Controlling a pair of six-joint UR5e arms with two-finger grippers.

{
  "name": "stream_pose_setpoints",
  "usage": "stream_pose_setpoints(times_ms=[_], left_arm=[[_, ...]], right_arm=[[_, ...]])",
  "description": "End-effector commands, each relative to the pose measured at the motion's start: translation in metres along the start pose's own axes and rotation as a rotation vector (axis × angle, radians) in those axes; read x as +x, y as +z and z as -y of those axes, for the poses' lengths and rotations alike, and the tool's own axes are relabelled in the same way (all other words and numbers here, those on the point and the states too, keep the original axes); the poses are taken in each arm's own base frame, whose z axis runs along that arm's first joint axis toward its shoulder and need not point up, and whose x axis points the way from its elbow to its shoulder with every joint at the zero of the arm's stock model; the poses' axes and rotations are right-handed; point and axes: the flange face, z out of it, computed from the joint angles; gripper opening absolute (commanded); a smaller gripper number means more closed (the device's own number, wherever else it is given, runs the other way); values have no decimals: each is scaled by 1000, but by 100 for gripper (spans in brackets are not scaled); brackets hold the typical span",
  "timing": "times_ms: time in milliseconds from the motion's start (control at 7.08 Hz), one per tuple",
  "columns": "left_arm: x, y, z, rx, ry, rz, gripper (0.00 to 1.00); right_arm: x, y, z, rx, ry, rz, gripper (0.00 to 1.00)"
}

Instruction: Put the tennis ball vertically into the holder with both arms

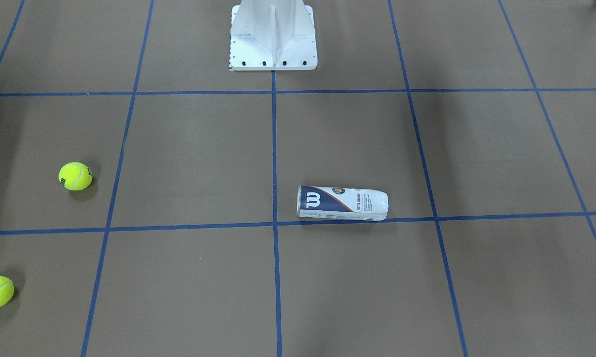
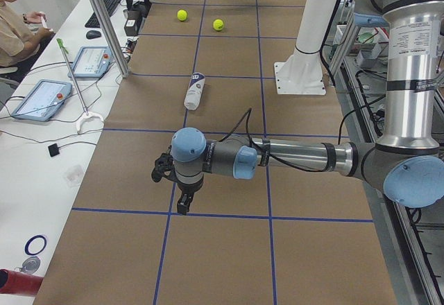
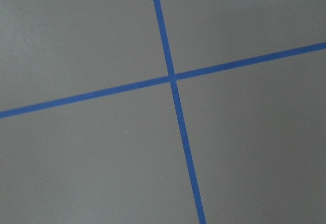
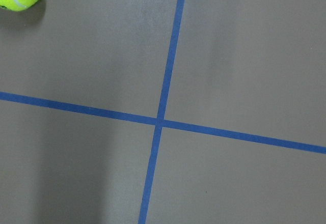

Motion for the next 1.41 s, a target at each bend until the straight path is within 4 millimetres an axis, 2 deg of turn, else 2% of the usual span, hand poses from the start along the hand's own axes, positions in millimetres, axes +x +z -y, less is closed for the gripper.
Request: stream_pose_setpoints(times_ms=[0,282,424,706,989,1130,1271], left_arm=[[12,-16,41,144,146,19,100],[33,-35,64,244,251,14,100],[42,-42,79,272,248,8,100],[88,-51,117,327,262,-85,100],[197,-56,187,423,516,-151,100],[262,-59,219,443,608,-199,100],[310,-60,238,460,675,-229,100]], right_arm=[[1,1,1,14,-11,0,99],[0,1,1,15,-11,1,99],[0,1,1,15,-11,4,99],[1,2,-1,12,-9,4,99],[2,3,-3,10,-7,4,99],[2,3,-3,9,-6,4,99],[2,4,-4,7,-4,4,99]])
